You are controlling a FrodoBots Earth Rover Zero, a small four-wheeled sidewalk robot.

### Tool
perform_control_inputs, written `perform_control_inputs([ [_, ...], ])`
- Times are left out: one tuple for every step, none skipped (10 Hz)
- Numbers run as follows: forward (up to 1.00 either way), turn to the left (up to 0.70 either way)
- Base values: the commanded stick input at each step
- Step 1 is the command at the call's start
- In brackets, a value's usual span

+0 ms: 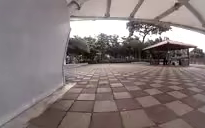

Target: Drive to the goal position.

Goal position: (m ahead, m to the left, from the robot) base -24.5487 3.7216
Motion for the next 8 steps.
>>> perform_control_inputs([
  [0.0, -0.7],
  [0.0, -0.7],
  [0.0, -0.7],
  [0.0, -0.7],
  [0.0, -0.7],
  [0.0, -0.7],
  [0.0, -0.7],
  [0.0, -0.7],
])
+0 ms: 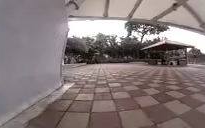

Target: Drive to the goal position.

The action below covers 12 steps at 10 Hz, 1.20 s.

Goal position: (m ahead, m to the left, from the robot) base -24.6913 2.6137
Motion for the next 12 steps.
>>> perform_control_inputs([
  [0.0, -0.7],
  [0.0, -0.7],
  [0.0, -0.7],
  [0.0, -0.7],
  [0.0, -0.7],
  [0.0, -0.7],
  [0.0, -0.7],
  [0.0, -0.7],
  [0.0, -0.7],
  [0.0, -0.7],
  [0.0, -0.7],
  [0.0, -0.7],
])
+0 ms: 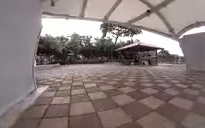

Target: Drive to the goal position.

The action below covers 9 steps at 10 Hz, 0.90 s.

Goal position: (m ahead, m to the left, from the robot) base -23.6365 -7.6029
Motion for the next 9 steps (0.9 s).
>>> perform_control_inputs([
  [0.0, -0.7],
  [0.0, -0.7],
  [0.0, -0.7],
  [0.0, -0.7],
  [0.0, -0.7],
  [0.0, -0.7],
  [0.0, -0.7],
  [0.0, -0.7],
  [0.0, -0.7],
])
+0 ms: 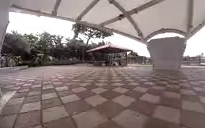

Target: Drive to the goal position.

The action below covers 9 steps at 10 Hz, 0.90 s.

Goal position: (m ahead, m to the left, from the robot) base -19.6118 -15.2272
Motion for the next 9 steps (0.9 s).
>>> perform_control_inputs([
  [0.0, -0.7],
  [0.0, -0.7],
  [0.0, -0.7],
  [0.0, -0.7],
  [0.0, -0.7],
  [0.0, -0.7],
  [0.0, -0.7],
  [0.0, -0.7],
  [0.0, -0.7],
])
